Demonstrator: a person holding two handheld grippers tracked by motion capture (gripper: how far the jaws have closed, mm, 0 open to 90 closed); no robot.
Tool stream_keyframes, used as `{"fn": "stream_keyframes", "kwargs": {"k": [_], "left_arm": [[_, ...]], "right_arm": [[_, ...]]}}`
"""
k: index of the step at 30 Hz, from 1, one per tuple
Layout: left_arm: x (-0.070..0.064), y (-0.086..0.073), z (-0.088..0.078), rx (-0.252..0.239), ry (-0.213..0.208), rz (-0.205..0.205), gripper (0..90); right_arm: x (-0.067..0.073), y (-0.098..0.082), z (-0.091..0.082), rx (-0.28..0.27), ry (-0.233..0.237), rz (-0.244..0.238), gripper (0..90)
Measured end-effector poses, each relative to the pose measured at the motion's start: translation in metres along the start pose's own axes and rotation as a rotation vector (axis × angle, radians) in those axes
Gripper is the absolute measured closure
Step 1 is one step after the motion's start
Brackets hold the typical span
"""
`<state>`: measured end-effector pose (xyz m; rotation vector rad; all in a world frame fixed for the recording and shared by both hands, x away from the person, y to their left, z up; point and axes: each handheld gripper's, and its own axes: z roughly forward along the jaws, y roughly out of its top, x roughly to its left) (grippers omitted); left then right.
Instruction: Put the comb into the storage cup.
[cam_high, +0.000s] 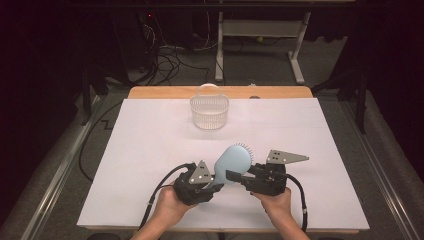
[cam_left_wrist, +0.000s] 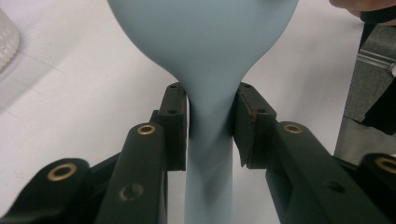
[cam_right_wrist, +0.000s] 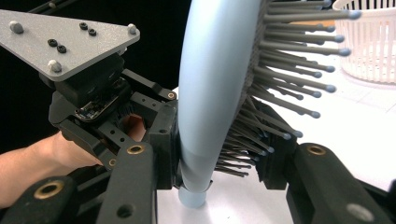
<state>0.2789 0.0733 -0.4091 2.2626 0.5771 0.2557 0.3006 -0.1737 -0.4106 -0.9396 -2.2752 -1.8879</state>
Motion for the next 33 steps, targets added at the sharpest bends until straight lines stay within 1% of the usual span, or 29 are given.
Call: {"fn": "stream_keyframes", "kwargs": {"k": [2, 4, 8, 9, 12, 14, 15, 16, 21, 22, 23, 27, 30, 31, 33], "left_arm": [[0.001, 0.000, -0.001, -0.007, -0.006, -0.004, 64.0], [0.000, 0.000, -0.002, -0.007, -0.006, 0.001, 64.0], [0.001, 0.000, -0.003, -0.021, -0.010, -0.010, 63.4], [0.001, 0.000, -0.003, -0.024, -0.013, -0.017, 58.5], [0.005, -0.001, -0.004, -0.042, -0.038, -0.032, 58.1], [0.006, -0.002, -0.004, -0.047, -0.039, -0.031, 58.0], [0.006, -0.002, -0.004, -0.048, -0.037, -0.033, 57.1], [0.007, -0.002, -0.004, -0.045, -0.034, -0.037, 52.7], [0.008, -0.004, -0.003, -0.044, -0.048, -0.047, 52.6], [0.007, -0.004, -0.002, -0.049, -0.046, -0.052, 51.2], [0.007, -0.003, -0.002, -0.050, -0.042, -0.056, 46.2], [0.007, -0.004, -0.002, -0.058, -0.041, -0.056, 45.5], [0.009, -0.004, -0.003, -0.063, -0.045, -0.057, 45.1], [0.009, -0.005, -0.003, -0.065, -0.042, -0.062, 40.5], [0.010, -0.006, -0.004, -0.073, -0.039, -0.064, 39.7]], "right_arm": [[0.000, 0.000, -0.001, -0.001, -0.006, 0.000, 58.5], [-0.001, 0.001, -0.003, -0.004, -0.012, 0.001, 58.5], [-0.003, 0.003, -0.007, -0.015, -0.016, 0.010, 58.6], [-0.003, 0.003, -0.008, -0.017, -0.017, 0.008, 58.6], [-0.004, 0.005, -0.013, -0.023, -0.020, 0.017, 58.5], [-0.005, 0.006, -0.015, -0.038, -0.004, 0.030, 58.5], [-0.004, 0.006, -0.016, -0.045, 0.000, 0.030, 58.5], [-0.004, 0.006, -0.016, -0.045, 0.000, 0.029, 58.4], [-0.002, 0.006, -0.015, -0.035, -0.002, 0.025, 58.4], [-0.002, 0.007, -0.015, -0.033, -0.001, 0.022, 58.4], [-0.001, 0.007, -0.015, -0.030, -0.002, 0.018, 58.4], [-0.001, 0.008, -0.017, -0.028, -0.001, 0.015, 58.5], [0.000, 0.009, -0.017, -0.021, -0.012, 0.003, 58.5], [0.000, 0.009, -0.017, -0.020, -0.013, 0.006, 58.4], [-0.001, 0.009, -0.017, -0.017, -0.015, 0.008, 58.4]]}}
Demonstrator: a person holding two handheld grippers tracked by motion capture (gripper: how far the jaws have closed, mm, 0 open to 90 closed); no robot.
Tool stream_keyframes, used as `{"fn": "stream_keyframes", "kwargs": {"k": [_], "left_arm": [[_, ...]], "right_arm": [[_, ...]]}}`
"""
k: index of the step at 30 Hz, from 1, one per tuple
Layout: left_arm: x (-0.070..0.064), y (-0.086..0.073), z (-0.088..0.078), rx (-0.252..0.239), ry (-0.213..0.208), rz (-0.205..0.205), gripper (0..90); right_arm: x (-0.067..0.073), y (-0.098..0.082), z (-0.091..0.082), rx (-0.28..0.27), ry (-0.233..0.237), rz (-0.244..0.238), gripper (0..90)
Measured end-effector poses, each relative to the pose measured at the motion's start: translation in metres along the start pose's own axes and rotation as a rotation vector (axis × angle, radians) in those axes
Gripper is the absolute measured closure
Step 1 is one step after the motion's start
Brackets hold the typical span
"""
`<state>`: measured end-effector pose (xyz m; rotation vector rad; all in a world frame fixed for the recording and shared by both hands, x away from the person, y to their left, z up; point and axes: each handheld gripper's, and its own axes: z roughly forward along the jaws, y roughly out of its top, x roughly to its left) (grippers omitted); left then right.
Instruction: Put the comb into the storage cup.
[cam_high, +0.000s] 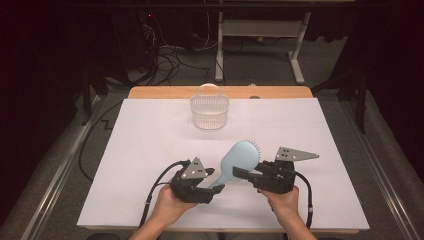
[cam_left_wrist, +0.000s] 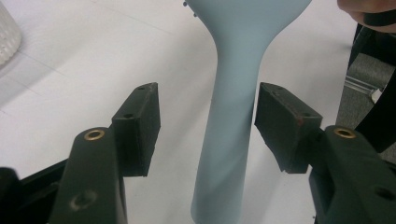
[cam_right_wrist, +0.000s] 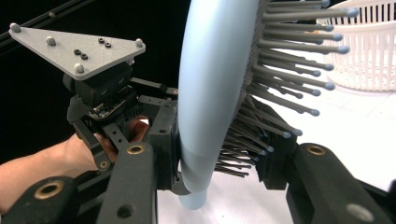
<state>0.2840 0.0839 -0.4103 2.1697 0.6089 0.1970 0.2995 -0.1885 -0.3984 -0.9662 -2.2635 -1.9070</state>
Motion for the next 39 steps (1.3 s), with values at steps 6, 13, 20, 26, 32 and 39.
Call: {"fn": "stream_keyframes", "kwargs": {"k": [6, 13, 20, 26, 32, 39], "left_arm": [[-0.001, -0.001, -0.006, -0.032, 0.018, 0.001, 39.7], [0.001, -0.002, -0.007, -0.037, 0.021, -0.009, 39.5], [0.005, -0.005, -0.008, -0.037, 0.016, -0.035, 34.8], [0.011, -0.007, -0.008, -0.022, 0.004, -0.069, 29.8], [0.011, -0.008, -0.008, -0.009, 0.011, -0.071, 26.2], [0.016, -0.010, -0.013, -0.021, 0.023, -0.089, 20.2]], "right_arm": [[-0.002, 0.001, -0.002, 0.000, -0.008, 0.007, 58.3], [-0.006, 0.001, -0.007, -0.007, -0.050, -0.007, 58.0], [-0.008, -0.001, -0.008, 0.005, -0.070, -0.008, 57.8], [-0.010, 0.000, -0.010, 0.006, -0.081, 0.000, 57.8], [-0.007, 0.006, -0.016, -0.009, -0.080, -0.009, 57.7], [-0.011, 0.004, -0.018, 0.021, -0.125, 0.002, 57.3]]}}
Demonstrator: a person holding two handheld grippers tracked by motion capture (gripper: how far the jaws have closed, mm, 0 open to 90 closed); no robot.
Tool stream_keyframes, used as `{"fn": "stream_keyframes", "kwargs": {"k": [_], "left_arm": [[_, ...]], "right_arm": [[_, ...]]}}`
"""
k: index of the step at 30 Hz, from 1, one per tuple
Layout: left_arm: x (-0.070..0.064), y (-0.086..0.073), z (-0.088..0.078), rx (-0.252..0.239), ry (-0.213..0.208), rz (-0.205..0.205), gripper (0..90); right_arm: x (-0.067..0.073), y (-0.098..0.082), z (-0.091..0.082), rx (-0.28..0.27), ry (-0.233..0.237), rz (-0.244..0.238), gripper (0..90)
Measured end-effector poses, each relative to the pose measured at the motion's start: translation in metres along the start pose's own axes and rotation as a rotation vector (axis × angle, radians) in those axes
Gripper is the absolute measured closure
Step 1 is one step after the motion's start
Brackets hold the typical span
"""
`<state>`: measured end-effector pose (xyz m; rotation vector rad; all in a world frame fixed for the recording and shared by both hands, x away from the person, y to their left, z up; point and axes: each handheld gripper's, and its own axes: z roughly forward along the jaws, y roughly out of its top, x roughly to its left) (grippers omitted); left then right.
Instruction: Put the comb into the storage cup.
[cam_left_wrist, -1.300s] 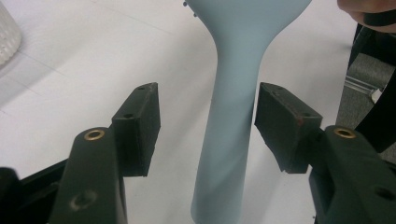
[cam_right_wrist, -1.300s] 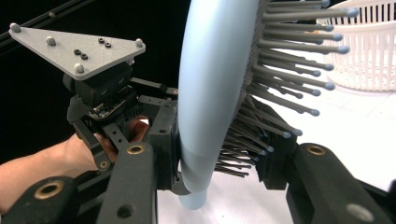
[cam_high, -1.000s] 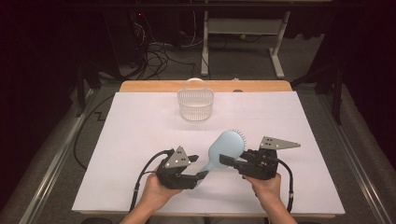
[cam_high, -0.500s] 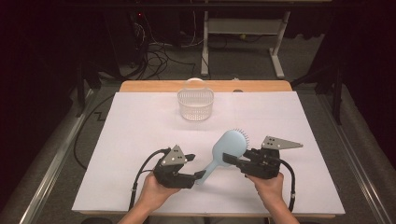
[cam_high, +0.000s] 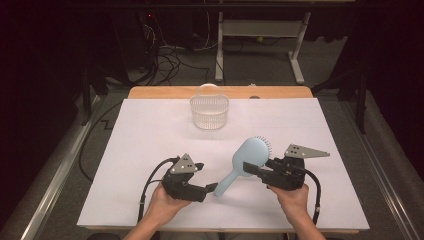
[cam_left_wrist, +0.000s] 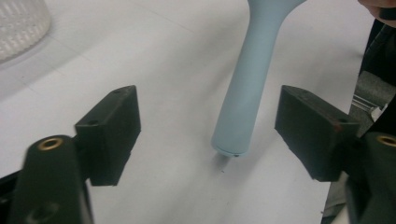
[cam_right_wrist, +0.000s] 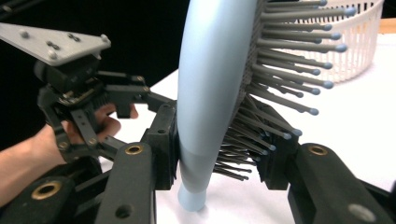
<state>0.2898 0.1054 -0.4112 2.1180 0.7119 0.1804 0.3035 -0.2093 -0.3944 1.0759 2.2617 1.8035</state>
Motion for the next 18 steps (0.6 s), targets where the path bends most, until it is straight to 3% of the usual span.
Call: {"fn": "stream_keyframes", "kwargs": {"k": [11, 18], "left_arm": [[0.012, -0.008, -0.015, -0.027, 0.034, -0.034, 16.9], [0.023, -0.017, -0.032, -0.036, 0.077, -0.060, 16.8]], "right_arm": [[0.000, 0.005, -0.003, 0.008, -0.017, -0.003, 57.1], [-0.003, 0.006, -0.007, -0.001, -0.043, -0.001, 57.3]]}}
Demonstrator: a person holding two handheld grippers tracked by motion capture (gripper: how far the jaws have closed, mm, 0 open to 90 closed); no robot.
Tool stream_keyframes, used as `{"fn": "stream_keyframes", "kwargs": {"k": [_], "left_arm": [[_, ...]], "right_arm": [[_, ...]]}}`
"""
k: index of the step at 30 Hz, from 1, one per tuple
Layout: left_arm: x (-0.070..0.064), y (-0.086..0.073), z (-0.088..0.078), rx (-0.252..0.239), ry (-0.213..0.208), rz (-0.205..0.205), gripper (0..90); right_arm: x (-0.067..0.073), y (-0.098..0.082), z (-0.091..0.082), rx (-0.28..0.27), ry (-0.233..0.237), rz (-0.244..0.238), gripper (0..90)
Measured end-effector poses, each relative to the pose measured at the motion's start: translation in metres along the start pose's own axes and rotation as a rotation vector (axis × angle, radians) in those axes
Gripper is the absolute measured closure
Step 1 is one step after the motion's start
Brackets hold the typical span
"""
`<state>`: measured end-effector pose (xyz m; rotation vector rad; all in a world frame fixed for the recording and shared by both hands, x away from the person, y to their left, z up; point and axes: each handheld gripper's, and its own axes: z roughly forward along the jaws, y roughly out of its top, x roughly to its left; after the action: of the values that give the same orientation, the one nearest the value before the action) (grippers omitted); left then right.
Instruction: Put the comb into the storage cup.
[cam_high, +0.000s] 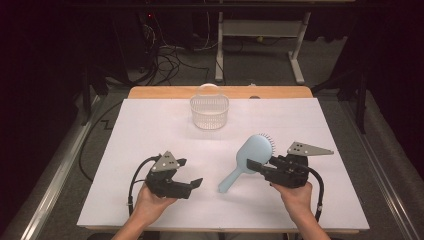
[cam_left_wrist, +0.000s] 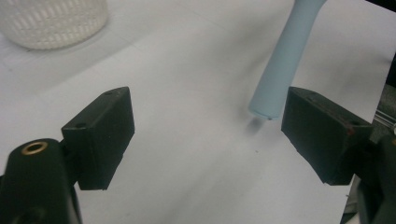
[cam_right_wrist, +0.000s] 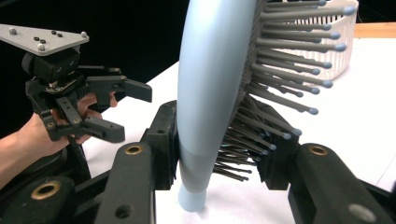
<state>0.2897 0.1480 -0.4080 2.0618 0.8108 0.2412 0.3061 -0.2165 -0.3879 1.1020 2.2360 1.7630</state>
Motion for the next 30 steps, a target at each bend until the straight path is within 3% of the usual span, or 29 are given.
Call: {"fn": "stream_keyframes", "kwargs": {"k": [14, 19, 30], "left_arm": [[0.023, -0.019, -0.026, -0.044, 0.066, -0.076, 13.6], [0.031, -0.026, -0.033, -0.028, 0.086, -0.119, 13.9], [0.043, -0.040, -0.042, -0.084, 0.122, -0.175, 14.1]], "right_arm": [[-0.009, 0.003, -0.010, -0.002, -0.031, 0.018, 57.2], [-0.012, 0.005, -0.015, -0.008, -0.041, 0.017, 57.2], [-0.017, 0.007, -0.022, -0.013, -0.060, 0.024, 57.1]]}}
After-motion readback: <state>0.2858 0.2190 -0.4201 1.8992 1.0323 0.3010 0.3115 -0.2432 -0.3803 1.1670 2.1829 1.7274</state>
